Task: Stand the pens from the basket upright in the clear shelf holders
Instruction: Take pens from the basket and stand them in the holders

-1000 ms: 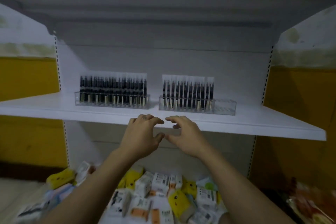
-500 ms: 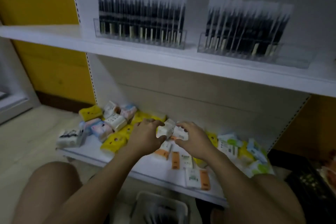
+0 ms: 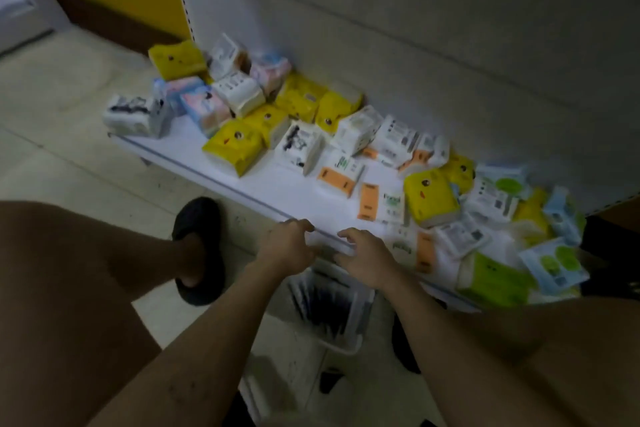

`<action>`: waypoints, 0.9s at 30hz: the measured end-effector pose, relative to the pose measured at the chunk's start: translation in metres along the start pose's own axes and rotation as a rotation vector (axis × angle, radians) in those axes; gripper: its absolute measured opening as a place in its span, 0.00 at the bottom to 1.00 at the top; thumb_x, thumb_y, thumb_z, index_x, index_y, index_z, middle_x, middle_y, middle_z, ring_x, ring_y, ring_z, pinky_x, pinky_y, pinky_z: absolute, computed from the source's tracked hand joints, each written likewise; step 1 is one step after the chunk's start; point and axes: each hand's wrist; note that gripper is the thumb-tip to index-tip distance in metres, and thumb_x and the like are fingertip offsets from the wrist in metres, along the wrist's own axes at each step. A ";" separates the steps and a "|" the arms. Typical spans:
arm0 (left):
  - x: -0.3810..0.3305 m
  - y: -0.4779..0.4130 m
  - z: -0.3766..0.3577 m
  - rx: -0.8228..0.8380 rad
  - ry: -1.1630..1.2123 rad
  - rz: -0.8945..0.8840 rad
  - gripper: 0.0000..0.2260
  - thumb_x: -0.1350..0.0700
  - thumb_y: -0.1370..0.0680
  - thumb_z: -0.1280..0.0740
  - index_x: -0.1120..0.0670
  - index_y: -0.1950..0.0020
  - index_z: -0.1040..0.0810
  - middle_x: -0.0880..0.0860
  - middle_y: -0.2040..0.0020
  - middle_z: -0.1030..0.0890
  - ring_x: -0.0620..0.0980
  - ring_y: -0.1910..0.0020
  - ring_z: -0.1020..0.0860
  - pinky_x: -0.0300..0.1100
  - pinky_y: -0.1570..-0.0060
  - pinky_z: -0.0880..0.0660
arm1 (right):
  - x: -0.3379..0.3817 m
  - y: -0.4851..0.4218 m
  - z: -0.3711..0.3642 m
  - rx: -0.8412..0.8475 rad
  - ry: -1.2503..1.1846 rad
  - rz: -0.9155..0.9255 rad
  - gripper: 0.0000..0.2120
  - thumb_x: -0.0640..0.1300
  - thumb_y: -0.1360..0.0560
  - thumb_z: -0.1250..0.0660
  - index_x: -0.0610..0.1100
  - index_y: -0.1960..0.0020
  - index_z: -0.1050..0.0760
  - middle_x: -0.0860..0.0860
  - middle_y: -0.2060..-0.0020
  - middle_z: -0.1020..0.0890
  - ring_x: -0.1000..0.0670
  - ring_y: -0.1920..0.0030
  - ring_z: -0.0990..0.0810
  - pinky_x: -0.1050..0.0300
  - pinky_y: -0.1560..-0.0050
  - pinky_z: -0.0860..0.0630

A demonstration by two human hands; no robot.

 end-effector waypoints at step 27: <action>0.091 -0.068 -0.171 0.465 0.521 0.465 0.23 0.56 0.26 0.29 0.60 0.32 0.28 0.59 0.36 0.25 0.57 0.38 0.26 0.47 0.38 0.27 | -0.099 -0.085 -0.159 0.446 -0.190 -0.501 0.09 0.34 0.21 0.40 0.36 0.43 0.24 0.43 0.50 0.21 0.46 0.53 0.21 0.56 0.47 0.22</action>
Point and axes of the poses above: each hand's wrist, its own y-axis away from the middle knuckle, its own z-axis out of the back of the hand, x = y × z
